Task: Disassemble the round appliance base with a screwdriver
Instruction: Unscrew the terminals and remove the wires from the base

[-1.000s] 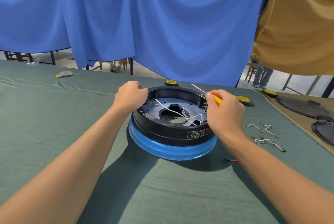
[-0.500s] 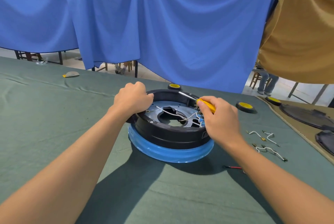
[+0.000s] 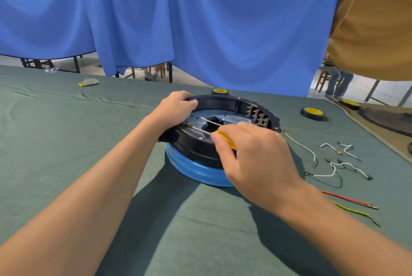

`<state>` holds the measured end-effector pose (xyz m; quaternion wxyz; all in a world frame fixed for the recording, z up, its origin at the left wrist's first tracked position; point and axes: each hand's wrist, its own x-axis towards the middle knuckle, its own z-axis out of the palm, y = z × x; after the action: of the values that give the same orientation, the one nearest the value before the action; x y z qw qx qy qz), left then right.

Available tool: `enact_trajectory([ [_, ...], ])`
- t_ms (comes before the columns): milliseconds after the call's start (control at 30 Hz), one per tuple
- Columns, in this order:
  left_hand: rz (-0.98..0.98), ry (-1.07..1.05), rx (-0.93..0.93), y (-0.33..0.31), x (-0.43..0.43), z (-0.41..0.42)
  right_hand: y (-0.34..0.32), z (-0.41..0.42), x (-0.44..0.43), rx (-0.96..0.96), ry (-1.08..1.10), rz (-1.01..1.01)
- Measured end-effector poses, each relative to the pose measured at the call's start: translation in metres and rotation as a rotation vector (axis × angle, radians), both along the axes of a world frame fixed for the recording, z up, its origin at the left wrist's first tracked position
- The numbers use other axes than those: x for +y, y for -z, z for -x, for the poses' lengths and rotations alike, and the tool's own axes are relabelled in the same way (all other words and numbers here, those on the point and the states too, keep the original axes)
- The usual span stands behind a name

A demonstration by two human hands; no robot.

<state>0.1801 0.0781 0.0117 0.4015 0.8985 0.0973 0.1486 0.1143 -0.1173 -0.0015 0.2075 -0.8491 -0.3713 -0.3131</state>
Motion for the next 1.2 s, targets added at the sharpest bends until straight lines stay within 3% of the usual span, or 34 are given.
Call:
enact_trajectory([
  [667,0.037,-0.076,0.007,0.001,-0.002,-0.004,-0.009,0.008,0.018,-0.05,0.046,0.062],
  [867,0.023,-0.074,-0.001,0.001,-0.003,-0.004,-0.011,0.019,0.033,-0.07,0.188,0.225],
  [1200,0.034,-0.082,-0.015,0.001,-0.005,-0.001,-0.006,0.02,0.034,-0.03,0.128,0.085],
])
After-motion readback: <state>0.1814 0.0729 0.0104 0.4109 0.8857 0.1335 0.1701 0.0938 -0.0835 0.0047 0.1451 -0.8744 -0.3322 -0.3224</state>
